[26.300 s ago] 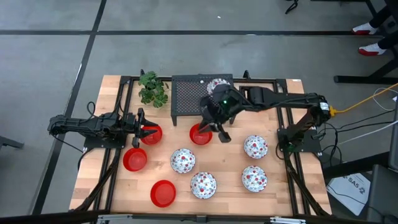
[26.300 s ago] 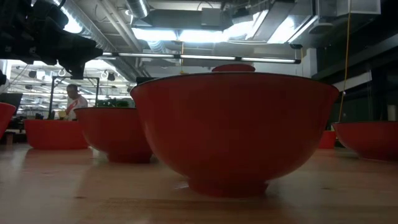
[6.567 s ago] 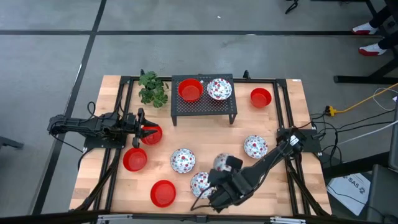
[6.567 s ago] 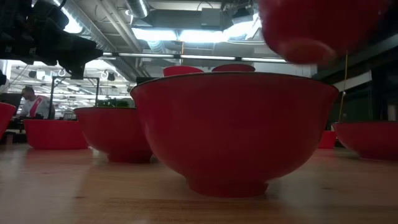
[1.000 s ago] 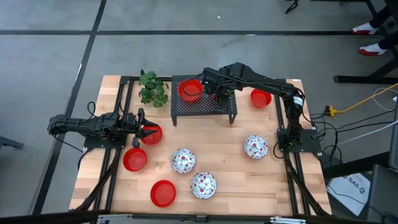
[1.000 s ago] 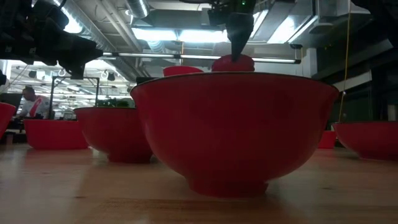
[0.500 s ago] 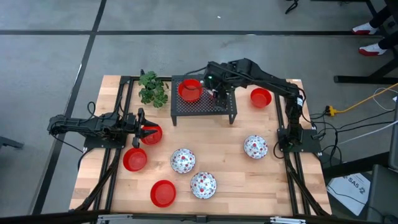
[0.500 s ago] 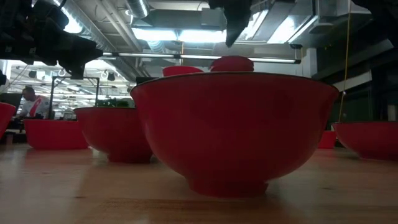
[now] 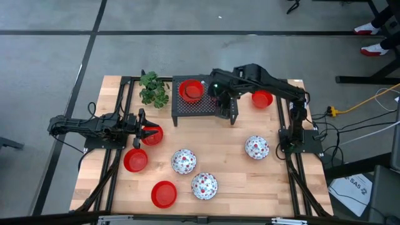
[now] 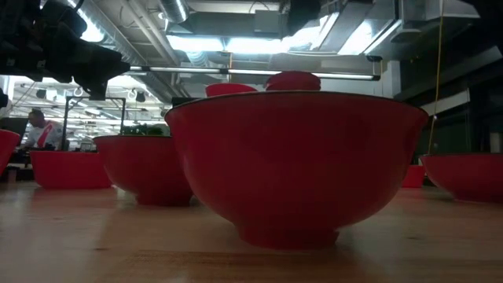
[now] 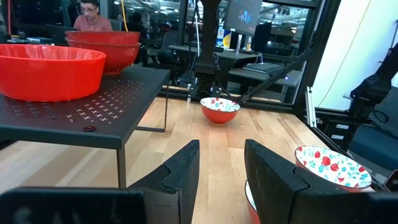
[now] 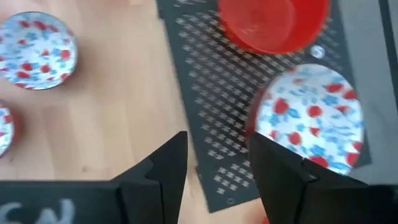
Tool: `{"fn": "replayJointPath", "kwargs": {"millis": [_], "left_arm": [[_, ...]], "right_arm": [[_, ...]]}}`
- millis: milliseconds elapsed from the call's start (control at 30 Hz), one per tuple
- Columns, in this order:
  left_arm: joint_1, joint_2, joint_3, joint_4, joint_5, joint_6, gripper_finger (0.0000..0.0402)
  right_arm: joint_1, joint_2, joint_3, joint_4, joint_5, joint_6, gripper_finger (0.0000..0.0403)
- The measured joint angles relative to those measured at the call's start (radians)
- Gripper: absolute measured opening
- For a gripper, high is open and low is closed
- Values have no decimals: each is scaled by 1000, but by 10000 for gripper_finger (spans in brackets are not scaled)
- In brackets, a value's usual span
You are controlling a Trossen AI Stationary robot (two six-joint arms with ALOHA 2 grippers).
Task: Pick & Place Mini bowls
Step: Stack the middle white bowl on the top of the white bowl on the shelf
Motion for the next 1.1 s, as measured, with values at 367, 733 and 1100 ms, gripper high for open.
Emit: {"fn": "replayJointPath", "kwargs": {"millis": [367,733,1100], "left_arm": [[0,0,0,0,0,0,123],[0,0,0,0,0,0,123],[0,0,0,0,0,0,123]], "right_arm": [[135,0,0,2,1,64,170],[270,0,0,90,2,131,170],[361,0,-1,159,3,181,170]]}}
